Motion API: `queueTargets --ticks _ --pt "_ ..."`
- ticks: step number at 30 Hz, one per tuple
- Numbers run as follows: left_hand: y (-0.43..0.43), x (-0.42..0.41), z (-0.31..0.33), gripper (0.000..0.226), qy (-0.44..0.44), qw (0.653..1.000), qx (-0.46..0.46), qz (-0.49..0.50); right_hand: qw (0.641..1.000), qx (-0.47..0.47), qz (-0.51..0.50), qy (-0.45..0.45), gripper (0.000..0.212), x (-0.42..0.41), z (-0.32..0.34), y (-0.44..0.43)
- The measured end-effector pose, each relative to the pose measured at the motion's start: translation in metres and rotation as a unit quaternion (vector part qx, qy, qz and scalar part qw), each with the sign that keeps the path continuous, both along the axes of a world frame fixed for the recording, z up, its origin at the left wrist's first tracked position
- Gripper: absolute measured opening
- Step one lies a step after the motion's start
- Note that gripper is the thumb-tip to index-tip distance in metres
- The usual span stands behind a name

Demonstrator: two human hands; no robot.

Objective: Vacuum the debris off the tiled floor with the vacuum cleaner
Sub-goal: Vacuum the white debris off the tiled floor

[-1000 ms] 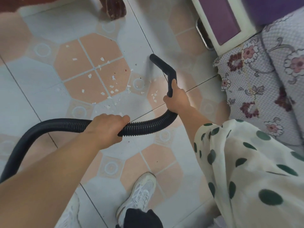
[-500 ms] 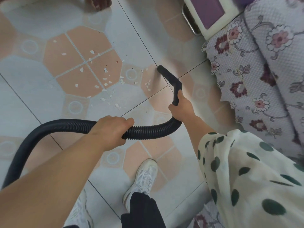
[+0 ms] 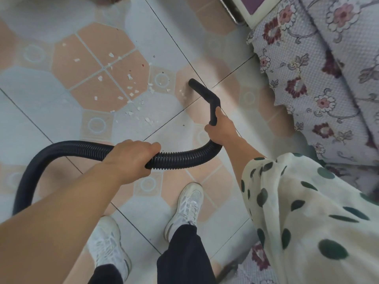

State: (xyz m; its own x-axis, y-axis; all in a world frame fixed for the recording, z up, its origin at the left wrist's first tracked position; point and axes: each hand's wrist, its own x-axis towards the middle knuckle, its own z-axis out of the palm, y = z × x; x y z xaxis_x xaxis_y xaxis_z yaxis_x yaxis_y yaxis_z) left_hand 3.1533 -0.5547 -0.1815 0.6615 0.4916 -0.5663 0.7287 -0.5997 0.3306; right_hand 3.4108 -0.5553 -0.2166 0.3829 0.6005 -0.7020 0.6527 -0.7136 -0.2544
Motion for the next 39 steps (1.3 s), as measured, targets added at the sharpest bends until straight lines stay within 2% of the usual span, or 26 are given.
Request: queueTargets --ticks 9,19,30,39 --pt "-0.031 -0.012 0.003 0.019 0.01 0.999 -0.019 -0.044 0.999 -0.018 -0.034 0.016 0.079 -0.017 0.004 -0.059" --pt "-0.017 -0.056 0.006 0.017 0.024 0.999 -0.026 -0.027 0.999 0.001 -0.014 0.037 0.08 -0.059 -0.004 -0.038" --pt "-0.015 -0.104 0.004 0.019 0.032 0.999 -0.02 -0.003 0.996 0.005 0.081 0.028 0.079 -0.11 -0.01 -0.013" --pt "-0.029 -0.104 0.004 0.021 0.028 0.999 -0.025 -0.022 0.999 -0.012 0.044 0.027 0.081 -0.107 -0.001 -0.049"
